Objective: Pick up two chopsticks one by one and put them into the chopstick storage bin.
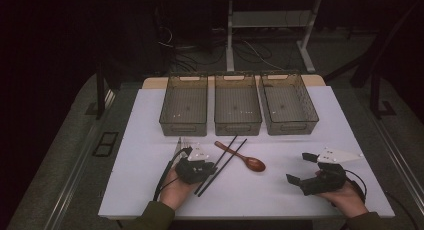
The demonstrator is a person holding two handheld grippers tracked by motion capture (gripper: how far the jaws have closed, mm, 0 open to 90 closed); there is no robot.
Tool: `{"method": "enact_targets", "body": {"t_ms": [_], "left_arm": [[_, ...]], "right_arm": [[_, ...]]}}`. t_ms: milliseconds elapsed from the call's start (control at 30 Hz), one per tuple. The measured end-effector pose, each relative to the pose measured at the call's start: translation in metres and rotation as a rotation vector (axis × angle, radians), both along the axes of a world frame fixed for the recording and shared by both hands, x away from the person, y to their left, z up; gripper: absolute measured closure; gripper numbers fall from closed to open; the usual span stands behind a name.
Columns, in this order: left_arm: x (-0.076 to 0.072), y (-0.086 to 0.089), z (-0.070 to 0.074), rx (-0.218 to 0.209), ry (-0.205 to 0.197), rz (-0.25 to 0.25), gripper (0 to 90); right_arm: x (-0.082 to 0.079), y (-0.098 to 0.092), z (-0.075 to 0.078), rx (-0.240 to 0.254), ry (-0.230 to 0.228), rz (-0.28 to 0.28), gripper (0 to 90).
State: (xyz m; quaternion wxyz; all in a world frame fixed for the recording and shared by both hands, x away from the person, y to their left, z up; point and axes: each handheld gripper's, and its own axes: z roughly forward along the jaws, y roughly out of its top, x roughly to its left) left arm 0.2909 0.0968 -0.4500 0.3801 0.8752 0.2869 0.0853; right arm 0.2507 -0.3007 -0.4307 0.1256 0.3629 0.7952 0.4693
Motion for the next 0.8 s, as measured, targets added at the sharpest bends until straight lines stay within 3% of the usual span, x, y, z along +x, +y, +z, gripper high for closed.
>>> {"method": "enact_targets", "body": {"t_ms": [800], "left_arm": [[0.0017, 0.0025, -0.0003, -0.007, 0.007, 0.066, 84.1]], "right_arm": [[0.0007, 0.0011, -0.001, 0.0, 0.003, 0.005, 0.1]]}}
